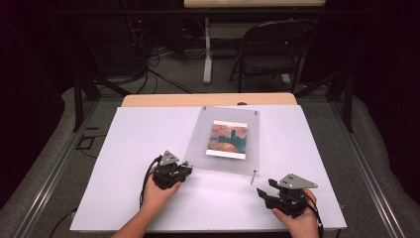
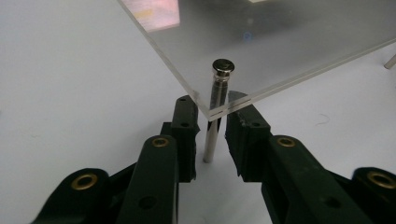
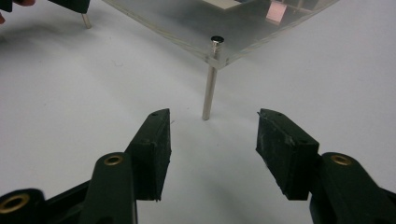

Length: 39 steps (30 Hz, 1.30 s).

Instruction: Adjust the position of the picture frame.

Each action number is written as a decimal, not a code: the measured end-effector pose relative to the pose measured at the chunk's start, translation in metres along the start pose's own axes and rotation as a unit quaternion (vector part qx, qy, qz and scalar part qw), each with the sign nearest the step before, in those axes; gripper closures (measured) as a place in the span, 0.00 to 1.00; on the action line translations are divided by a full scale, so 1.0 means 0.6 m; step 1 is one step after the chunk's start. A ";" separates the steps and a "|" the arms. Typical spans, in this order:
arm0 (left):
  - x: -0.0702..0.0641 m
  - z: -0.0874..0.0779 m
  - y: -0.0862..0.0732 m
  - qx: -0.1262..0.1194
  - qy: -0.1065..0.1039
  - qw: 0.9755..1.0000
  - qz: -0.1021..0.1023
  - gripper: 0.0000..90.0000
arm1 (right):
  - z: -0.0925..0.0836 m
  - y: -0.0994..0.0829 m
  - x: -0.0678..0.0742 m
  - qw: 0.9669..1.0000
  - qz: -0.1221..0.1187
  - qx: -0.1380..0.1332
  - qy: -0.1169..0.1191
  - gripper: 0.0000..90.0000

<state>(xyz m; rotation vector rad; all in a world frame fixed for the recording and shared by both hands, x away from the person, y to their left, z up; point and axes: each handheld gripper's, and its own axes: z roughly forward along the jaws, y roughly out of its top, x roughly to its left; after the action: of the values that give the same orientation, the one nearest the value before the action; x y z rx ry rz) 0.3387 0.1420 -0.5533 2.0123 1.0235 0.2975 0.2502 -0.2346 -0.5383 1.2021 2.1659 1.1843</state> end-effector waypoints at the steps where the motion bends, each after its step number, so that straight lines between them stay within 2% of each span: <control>1: 0.000 0.000 0.000 0.001 0.001 1.000 -0.001 0.85 | 0.001 0.000 0.000 1.000 0.002 -0.003 -0.001 0.50; 6: -0.001 0.002 -0.002 -0.001 -0.003 1.000 0.002 0.94 | 0.009 0.006 -0.001 1.000 0.002 -0.001 -0.012 0.53; 8: -0.001 0.003 -0.002 -0.004 -0.002 1.000 0.004 0.94 | 0.015 0.007 -0.003 1.000 0.007 0.005 -0.013 0.55; 12: 0.004 0.003 -0.003 -0.006 -0.016 1.000 -0.003 0.94 | 0.026 0.008 -0.006 1.000 0.017 0.011 -0.009 0.59; 16: 0.005 0.004 -0.004 -0.010 -0.018 1.000 -0.006 0.95 | 0.038 0.014 -0.004 1.000 0.017 0.019 -0.005 0.64; 20: 0.007 0.004 -0.004 -0.011 -0.022 1.000 -0.007 0.95 | 0.059 0.024 0.004 1.000 0.000 0.022 -0.002 0.68; 24: 0.007 0.003 -0.004 -0.009 -0.021 1.000 -0.008 0.95 | 0.071 0.027 0.004 1.000 -0.002 0.026 0.002 0.71; 29: 0.007 0.003 -0.004 -0.009 -0.021 1.000 -0.007 0.95 | 0.083 0.029 0.001 1.000 0.014 0.026 0.003 0.76; 34: 0.008 0.004 -0.005 -0.011 -0.025 1.000 -0.011 0.94 | 0.083 0.028 0.000 1.000 0.016 0.013 -0.004 0.81; 39: 0.008 0.004 -0.005 -0.011 -0.025 1.000 -0.011 0.94 | 0.085 0.026 -0.004 1.000 0.023 0.010 0.000 0.88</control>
<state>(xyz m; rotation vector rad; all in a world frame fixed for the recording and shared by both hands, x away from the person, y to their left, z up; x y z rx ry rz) 0.3413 0.1453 -0.5576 1.9784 1.0066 0.2451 0.2931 -0.2074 -0.5544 1.2676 2.1652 1.1840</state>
